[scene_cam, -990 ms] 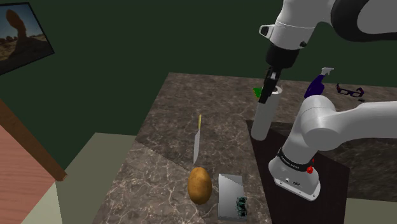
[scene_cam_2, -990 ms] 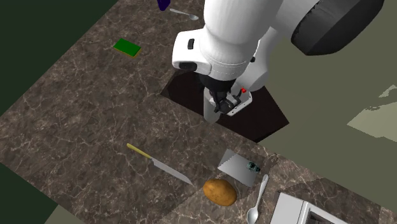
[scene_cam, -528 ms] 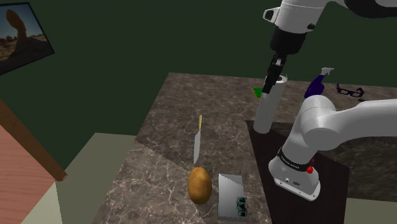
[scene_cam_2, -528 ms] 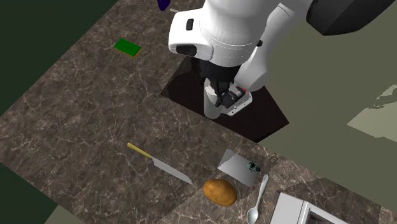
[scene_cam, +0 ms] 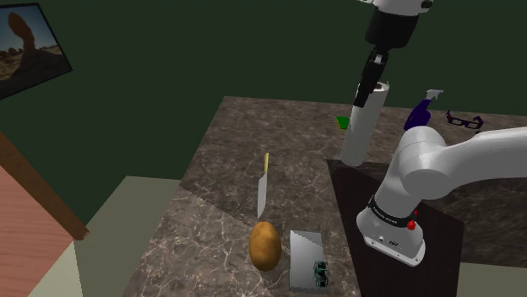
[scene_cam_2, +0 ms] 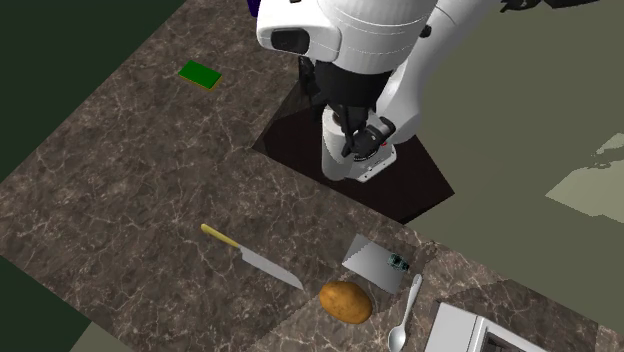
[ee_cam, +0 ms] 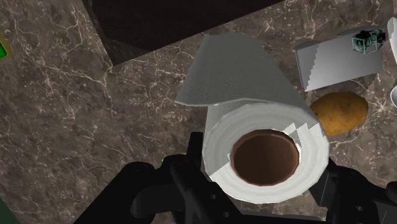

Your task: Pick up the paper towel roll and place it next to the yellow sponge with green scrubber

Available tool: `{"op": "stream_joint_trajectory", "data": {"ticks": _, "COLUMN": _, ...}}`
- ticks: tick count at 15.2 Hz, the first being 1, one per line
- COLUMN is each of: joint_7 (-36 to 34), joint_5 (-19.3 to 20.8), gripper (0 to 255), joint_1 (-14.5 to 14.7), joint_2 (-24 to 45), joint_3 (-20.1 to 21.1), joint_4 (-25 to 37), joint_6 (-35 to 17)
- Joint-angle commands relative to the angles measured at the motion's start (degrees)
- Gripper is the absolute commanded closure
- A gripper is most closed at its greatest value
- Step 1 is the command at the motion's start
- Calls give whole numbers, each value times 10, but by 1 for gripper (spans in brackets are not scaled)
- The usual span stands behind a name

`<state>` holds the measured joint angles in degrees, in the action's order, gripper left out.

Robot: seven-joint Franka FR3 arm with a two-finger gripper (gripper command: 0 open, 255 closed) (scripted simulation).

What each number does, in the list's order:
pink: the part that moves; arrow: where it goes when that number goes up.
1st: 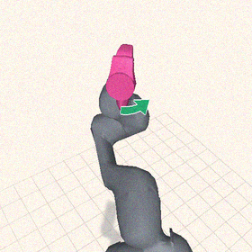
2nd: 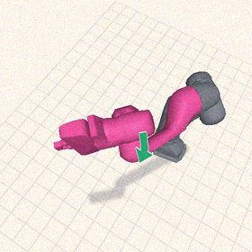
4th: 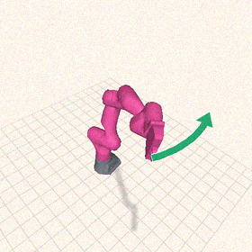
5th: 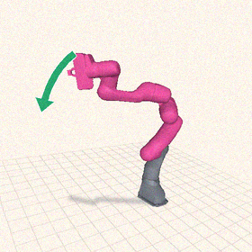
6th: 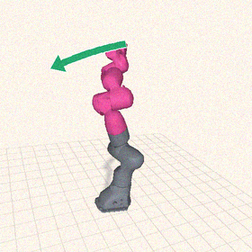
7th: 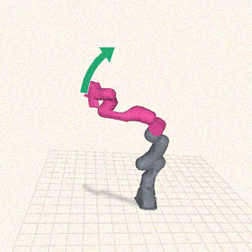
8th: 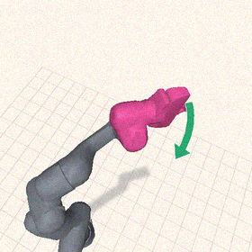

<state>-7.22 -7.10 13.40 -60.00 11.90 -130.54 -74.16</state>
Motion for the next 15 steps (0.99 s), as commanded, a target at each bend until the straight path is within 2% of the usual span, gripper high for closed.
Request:
{"op": "stream_joint_trajectory", "data": {"ticks": 1, "joint_7": 0, "joint_5": 2, "gripper": 255, "joint_1": -1, "joint_2": 9, "joint_3": -2, "joint_4": 21, "joint_6": 12}}
{"op": "stream_joint_trajectory", "data": {"ticks": 5, "joint_7": 0, "joint_5": 6, "gripper": 255, "joint_1": -4, "joint_2": 28, "joint_3": -4, "joint_4": 61, "joint_6": 33}}
{"op": "stream_joint_trajectory", "data": {"ticks": 15, "joint_7": 130, "joint_5": 129, "gripper": 255, "joint_1": -9, "joint_2": 8, "joint_3": -148, "joint_4": 42, "joint_6": 35}}
